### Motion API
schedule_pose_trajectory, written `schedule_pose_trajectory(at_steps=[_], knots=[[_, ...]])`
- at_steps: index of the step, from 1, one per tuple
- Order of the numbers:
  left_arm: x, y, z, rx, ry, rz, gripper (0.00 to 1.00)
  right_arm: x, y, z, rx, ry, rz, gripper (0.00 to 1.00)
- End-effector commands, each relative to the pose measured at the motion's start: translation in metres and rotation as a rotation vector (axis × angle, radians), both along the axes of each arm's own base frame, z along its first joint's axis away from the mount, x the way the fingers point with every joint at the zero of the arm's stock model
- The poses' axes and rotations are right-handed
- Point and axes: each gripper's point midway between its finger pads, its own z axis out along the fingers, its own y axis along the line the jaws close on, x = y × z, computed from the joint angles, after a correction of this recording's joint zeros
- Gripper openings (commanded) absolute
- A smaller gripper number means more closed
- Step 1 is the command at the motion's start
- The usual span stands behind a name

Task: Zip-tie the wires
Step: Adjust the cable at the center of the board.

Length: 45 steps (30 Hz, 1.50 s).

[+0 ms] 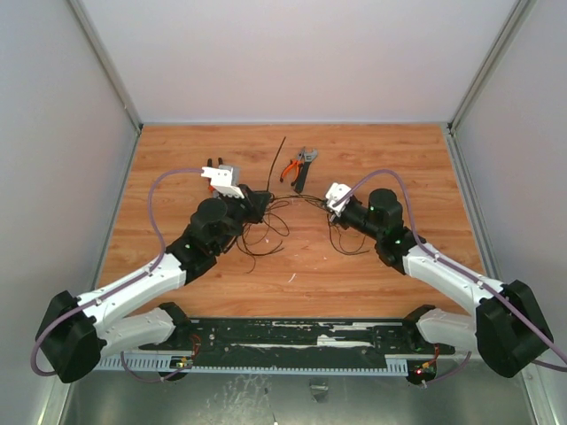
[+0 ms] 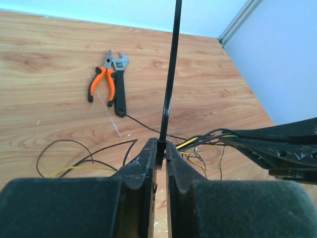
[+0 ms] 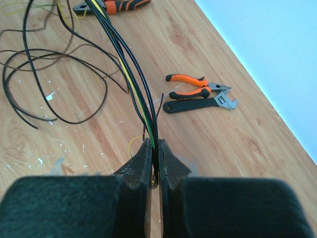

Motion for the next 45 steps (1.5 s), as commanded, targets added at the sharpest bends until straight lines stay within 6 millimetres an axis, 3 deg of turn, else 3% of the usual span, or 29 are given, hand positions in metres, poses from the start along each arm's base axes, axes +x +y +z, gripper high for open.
schedule_pose_trajectory(at_steps=[1, 15, 17, 45], knots=[[0.005, 0.015, 0.018, -0.008, -0.043, 0.053, 0.00, 0.005, -0.016, -0.004, 0.003, 0.024, -0.080, 0.00], [0.009, 0.022, 0.016, 0.010, -0.037, 0.076, 0.00, 0.023, -0.043, -0.004, 0.021, 0.029, -0.231, 0.00], [0.006, 0.026, 0.026, -0.009, -0.059, 0.080, 0.00, 0.024, -0.045, -0.004, 0.025, 0.031, -0.239, 0.00], [0.005, 0.042, 0.035, -0.012, -0.076, 0.125, 0.00, 0.034, -0.073, -0.009, 0.083, 0.074, -0.383, 0.00]])
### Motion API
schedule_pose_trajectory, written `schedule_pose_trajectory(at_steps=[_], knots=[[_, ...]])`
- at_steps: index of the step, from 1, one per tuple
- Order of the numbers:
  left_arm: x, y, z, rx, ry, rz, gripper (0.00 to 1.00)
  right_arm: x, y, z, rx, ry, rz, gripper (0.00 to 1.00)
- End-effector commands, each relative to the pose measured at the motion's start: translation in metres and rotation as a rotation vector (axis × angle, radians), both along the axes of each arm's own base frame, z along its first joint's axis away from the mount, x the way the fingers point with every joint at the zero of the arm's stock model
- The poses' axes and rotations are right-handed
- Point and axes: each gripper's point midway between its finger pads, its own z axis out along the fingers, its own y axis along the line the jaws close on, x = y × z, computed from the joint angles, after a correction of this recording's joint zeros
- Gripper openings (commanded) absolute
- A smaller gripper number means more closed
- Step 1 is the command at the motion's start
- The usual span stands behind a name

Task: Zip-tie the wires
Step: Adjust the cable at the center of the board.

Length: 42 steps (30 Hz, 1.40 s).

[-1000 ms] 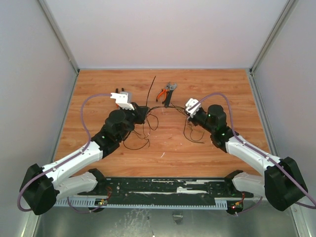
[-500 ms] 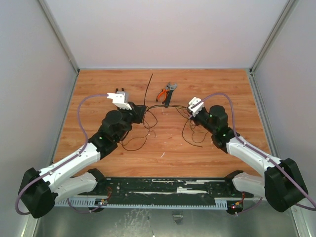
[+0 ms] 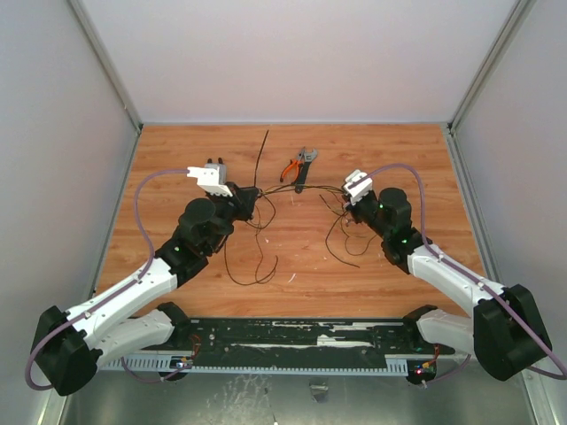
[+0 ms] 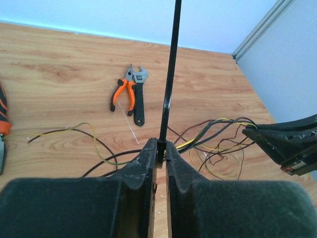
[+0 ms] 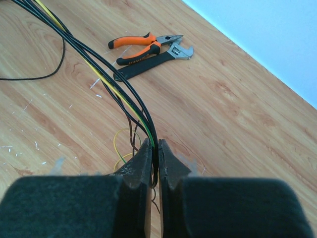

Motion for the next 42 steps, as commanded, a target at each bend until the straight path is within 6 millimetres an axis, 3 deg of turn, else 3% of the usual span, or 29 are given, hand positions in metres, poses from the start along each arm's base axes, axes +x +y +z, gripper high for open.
schedule_pose_trajectory(at_steps=[1, 9, 16, 18, 23, 28, 29, 31, 37, 42], knots=[[0.003, 0.009, 0.018, -0.017, -0.042, 0.036, 0.00, 0.001, -0.011, 0.001, 0.021, -0.006, -0.046, 0.00], [0.003, 0.011, 0.017, -0.011, -0.039, 0.044, 0.00, 0.004, -0.014, -0.005, 0.034, 0.026, -0.071, 0.00], [0.004, 0.007, 0.013, -0.016, -0.032, 0.032, 0.00, -0.008, 0.009, 0.004, 0.069, 0.008, 0.077, 0.00], [0.004, 0.006, 0.012, -0.021, -0.028, 0.026, 0.00, -0.012, 0.016, 0.005, 0.079, 0.010, 0.121, 0.09], [0.005, 0.003, 0.011, -0.029, -0.027, 0.019, 0.00, -0.019, 0.025, 0.008, 0.093, 0.004, 0.182, 0.22], [0.006, 0.002, 0.013, -0.027, -0.029, 0.018, 0.00, -0.026, 0.026, 0.010, 0.087, -0.008, 0.216, 0.46], [0.006, 0.002, 0.014, -0.027, -0.030, 0.017, 0.00, -0.028, 0.027, 0.012, 0.088, -0.016, 0.225, 0.55], [0.007, 0.001, 0.013, -0.029, -0.028, 0.016, 0.00, -0.031, 0.028, 0.015, 0.092, -0.027, 0.238, 0.66], [0.009, -0.002, 0.010, -0.036, -0.014, 0.013, 0.00, -0.046, 0.039, 0.042, 0.158, -0.055, 0.316, 0.70], [0.010, -0.003, 0.010, -0.054, -0.007, 0.016, 0.00, -0.080, 0.062, 0.066, 0.292, -0.154, 0.438, 0.67]])
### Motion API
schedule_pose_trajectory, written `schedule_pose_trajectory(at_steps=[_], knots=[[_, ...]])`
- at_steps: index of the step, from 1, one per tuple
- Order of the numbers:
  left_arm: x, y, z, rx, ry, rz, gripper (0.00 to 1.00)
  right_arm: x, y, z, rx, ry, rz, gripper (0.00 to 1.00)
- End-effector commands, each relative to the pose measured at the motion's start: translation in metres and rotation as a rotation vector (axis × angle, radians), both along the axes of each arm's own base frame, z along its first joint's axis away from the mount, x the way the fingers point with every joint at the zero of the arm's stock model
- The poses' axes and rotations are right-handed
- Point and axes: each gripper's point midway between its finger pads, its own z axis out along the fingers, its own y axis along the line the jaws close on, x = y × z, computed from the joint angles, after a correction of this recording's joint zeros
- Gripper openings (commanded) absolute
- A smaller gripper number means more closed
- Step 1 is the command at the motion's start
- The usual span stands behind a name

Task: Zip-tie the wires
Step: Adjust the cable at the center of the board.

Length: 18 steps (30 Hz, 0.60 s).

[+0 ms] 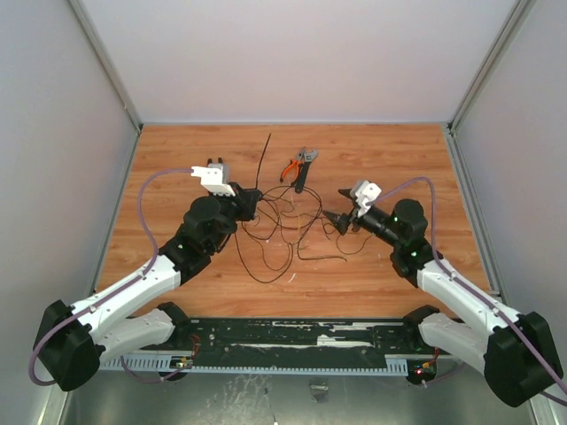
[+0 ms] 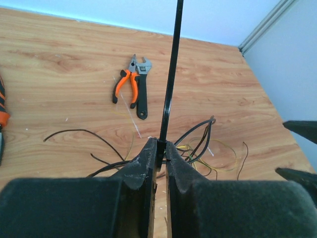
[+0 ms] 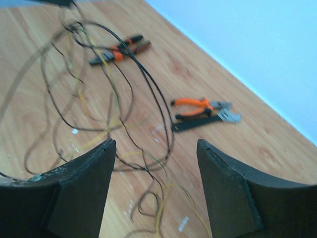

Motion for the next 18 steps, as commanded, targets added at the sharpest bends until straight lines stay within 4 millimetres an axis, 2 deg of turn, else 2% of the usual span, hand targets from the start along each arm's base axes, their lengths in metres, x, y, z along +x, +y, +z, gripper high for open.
schedule_pose_trajectory(at_steps=[1, 2, 7, 9, 14, 18], knots=[[0.005, 0.000, 0.026, -0.070, -0.049, 0.013, 0.00, -0.038, 0.030, 0.029, 0.160, -0.116, 0.144, 0.66], [0.005, -0.001, 0.026, -0.075, -0.048, 0.014, 0.00, -0.046, 0.039, 0.022, 0.163, -0.114, 0.160, 0.64], [0.004, -0.002, 0.029, -0.105, -0.042, 0.009, 0.00, -0.074, 0.083, 0.018, 0.227, -0.201, 0.240, 0.55], [0.004, -0.003, 0.030, -0.114, -0.041, 0.005, 0.00, -0.076, 0.101, 0.012, 0.218, -0.225, 0.254, 0.51], [0.002, -0.005, 0.034, -0.127, -0.042, -0.004, 0.00, -0.072, 0.144, 0.002, 0.205, -0.266, 0.296, 0.43], [0.000, -0.006, 0.037, -0.139, -0.048, -0.016, 0.00, -0.056, 0.166, -0.004, 0.189, -0.290, 0.282, 0.42]])
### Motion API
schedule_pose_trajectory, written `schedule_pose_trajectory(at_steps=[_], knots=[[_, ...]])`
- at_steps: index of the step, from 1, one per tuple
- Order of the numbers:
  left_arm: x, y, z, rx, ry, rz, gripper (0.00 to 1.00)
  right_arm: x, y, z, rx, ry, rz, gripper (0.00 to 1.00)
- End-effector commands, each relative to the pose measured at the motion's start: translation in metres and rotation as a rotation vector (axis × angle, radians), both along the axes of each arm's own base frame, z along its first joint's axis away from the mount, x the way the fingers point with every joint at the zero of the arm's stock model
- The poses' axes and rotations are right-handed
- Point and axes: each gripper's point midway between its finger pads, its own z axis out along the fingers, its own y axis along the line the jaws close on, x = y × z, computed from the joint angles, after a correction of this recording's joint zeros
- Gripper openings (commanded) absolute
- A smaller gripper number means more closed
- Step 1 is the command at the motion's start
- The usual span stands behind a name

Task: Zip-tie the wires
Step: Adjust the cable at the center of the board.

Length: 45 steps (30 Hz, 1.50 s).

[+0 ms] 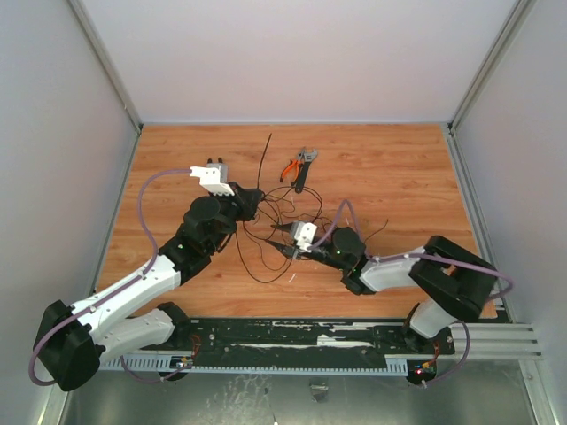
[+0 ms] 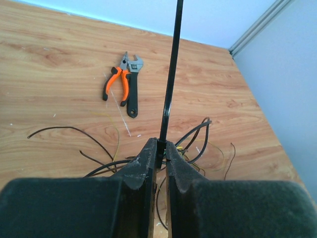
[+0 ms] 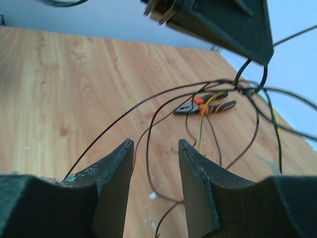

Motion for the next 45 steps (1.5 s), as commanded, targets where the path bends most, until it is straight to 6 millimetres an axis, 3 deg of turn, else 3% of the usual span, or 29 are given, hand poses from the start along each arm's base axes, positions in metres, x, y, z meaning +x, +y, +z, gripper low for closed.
schedule_pose_trajectory(at_steps=[1, 12, 26, 30, 37, 45], knots=[[0.001, -0.001, 0.035, -0.078, -0.070, -0.008, 0.00, 0.023, 0.019, 0.039, 0.111, -0.140, -0.057, 0.42], [-0.003, -0.007, 0.041, -0.113, -0.075, -0.042, 0.00, 0.048, 0.049, 0.013, 0.071, -0.129, -0.072, 0.42], [-0.007, -0.006, 0.047, -0.122, -0.091, -0.053, 0.00, 0.074, 0.054, -0.002, 0.029, -0.122, -0.157, 0.42], [-0.007, -0.006, 0.047, -0.125, -0.092, -0.055, 0.00, 0.073, 0.058, -0.006, 0.017, -0.109, -0.138, 0.33], [-0.008, -0.009, 0.046, -0.124, -0.091, -0.066, 0.00, 0.071, 0.061, -0.012, 0.002, -0.085, -0.119, 0.00], [-0.005, -0.007, 0.053, -0.102, -0.107, -0.057, 0.00, 0.053, 0.047, -0.024, -0.066, -0.014, -0.104, 0.00]])
